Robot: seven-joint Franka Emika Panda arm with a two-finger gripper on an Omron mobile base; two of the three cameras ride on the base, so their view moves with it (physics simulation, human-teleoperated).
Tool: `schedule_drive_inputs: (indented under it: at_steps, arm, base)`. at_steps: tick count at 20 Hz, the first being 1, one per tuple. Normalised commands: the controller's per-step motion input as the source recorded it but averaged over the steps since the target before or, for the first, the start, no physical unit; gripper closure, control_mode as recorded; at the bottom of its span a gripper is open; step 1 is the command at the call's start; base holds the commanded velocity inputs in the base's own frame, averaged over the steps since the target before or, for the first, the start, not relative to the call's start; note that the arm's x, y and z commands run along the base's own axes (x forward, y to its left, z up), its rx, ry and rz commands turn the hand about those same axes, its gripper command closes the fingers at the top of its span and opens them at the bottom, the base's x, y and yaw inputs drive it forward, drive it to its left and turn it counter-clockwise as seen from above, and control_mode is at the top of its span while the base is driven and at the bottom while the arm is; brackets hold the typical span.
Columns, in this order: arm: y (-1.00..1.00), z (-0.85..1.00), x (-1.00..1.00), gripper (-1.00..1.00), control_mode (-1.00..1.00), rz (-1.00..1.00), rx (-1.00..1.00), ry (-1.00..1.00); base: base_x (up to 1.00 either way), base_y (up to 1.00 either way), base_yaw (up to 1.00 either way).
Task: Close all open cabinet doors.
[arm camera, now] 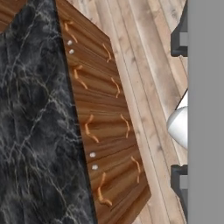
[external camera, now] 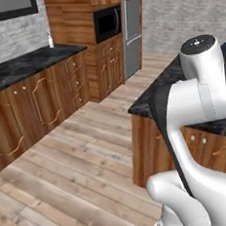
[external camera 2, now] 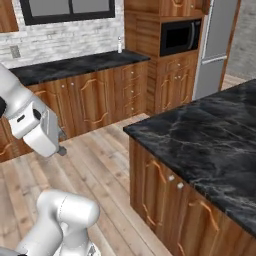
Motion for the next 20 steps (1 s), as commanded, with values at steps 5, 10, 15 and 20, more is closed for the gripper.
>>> schedule_drive_inputs:
  at_steps: [5, 10, 15, 20]
  arm:
    - [0.0, 0.0, 0.0, -1.0, 1.0, 0.0, 0.0, 0.0]
    - [0.0, 0.0, 0.0, -1.0, 1.0, 0.0, 0.0, 0.0]
    - [0.0, 0.0, 0.0, -1.0, 1.0, 0.0, 0.0, 0.0]
    - [0.0, 0.0, 0.0, -1.0, 1.0, 0.0, 0.0, 0.0]
  base:
    - [1.0, 1.0, -0.05]
    - [1.0, 1.0, -0.05]
    - [1.0, 1.0, -0.04]
    - [1.0, 0.66, -0.12]
